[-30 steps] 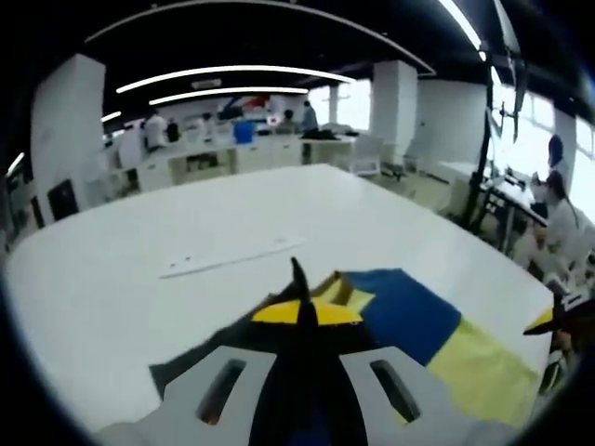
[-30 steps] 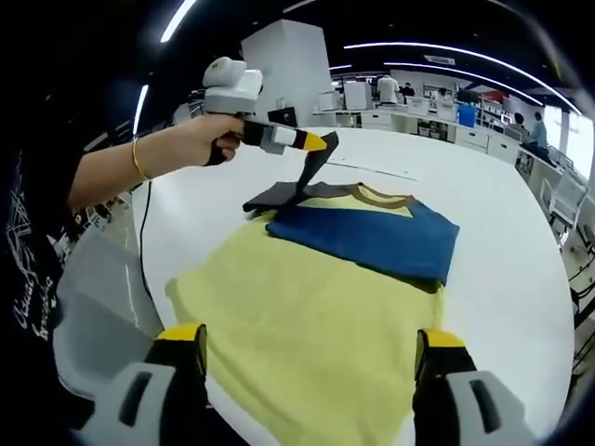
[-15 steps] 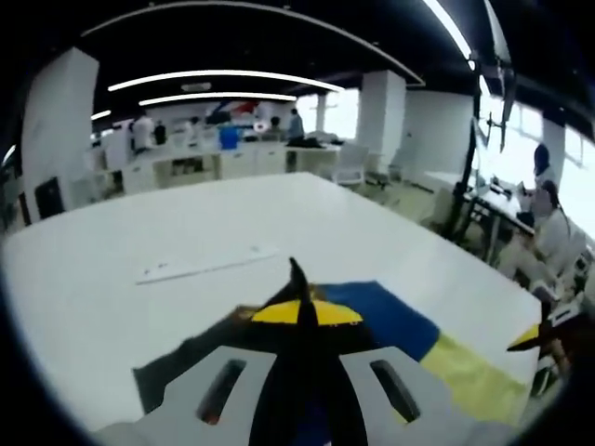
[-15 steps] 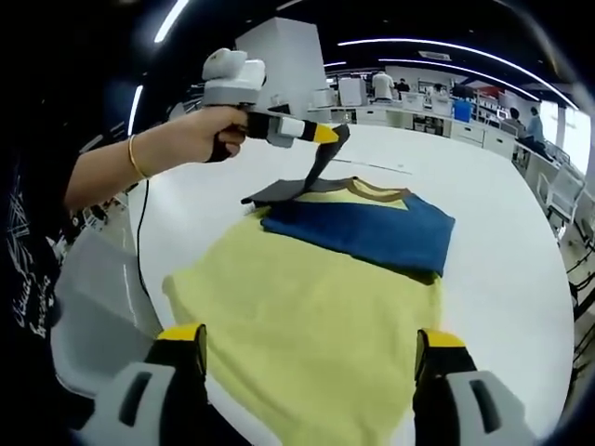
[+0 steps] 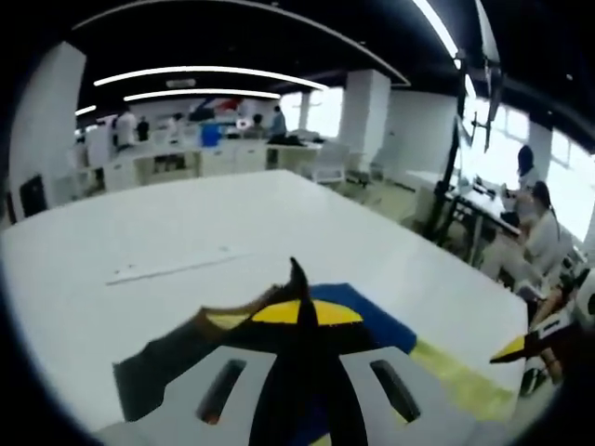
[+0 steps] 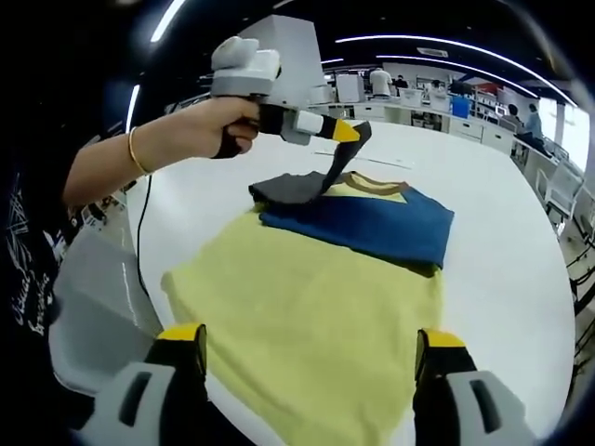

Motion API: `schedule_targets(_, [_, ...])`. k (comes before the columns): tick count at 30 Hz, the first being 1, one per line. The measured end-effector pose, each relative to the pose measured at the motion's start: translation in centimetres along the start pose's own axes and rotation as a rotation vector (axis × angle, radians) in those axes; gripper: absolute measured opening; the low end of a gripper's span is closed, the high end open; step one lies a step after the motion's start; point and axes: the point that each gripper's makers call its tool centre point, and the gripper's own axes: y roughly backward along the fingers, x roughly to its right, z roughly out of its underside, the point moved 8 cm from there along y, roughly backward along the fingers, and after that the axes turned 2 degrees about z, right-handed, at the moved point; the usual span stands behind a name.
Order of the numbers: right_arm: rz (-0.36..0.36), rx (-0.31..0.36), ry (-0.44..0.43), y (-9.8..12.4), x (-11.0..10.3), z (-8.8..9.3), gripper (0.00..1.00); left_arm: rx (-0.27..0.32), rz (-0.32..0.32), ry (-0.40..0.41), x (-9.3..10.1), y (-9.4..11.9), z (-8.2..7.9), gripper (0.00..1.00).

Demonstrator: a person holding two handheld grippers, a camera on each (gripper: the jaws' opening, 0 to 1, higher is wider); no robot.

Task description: Fold the garment on the visible template until the final outline fits inside the template.

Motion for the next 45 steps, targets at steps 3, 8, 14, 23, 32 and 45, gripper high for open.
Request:
schedule_targets(3, [0.0,-0.001,0.0,0.0,0.0,0.0,0.94,0.006,0.027,0.006,0.6,-0.4,0.0,0.0])
schedule_targets(8, [0.003,-0.005,-0.003,0.1,0.2,0.2,0.94,0.026,0.095,-0.001,1.5,-0.8,0.0,0.0])
schedule_targets(14, [0.007,-0.017,-0.003,-0.1,0.4,0.4,0.94,0.032,0.197,0.009,2.7,-0.8,0.6,0.0])
schedule_targets(23, [0.003,-0.012,-0.003,-0.3,0.4,0.2,0.94,0.009,0.266,0.053,4.4,-1.6,2.2,0.0])
schedule_targets(32, [0.015,-0.017,-0.028,-0.2,0.8,1.0,0.94,-0.032,0.315,0.063,6.1,-2.6,3.8,0.0])
schedule_targets(45, [0.021,-0.019,-0.052,-0.4,1.2,1.5,0.94,-0.088,0.328,0.076,6.9,-4.2,6.1,0.0])
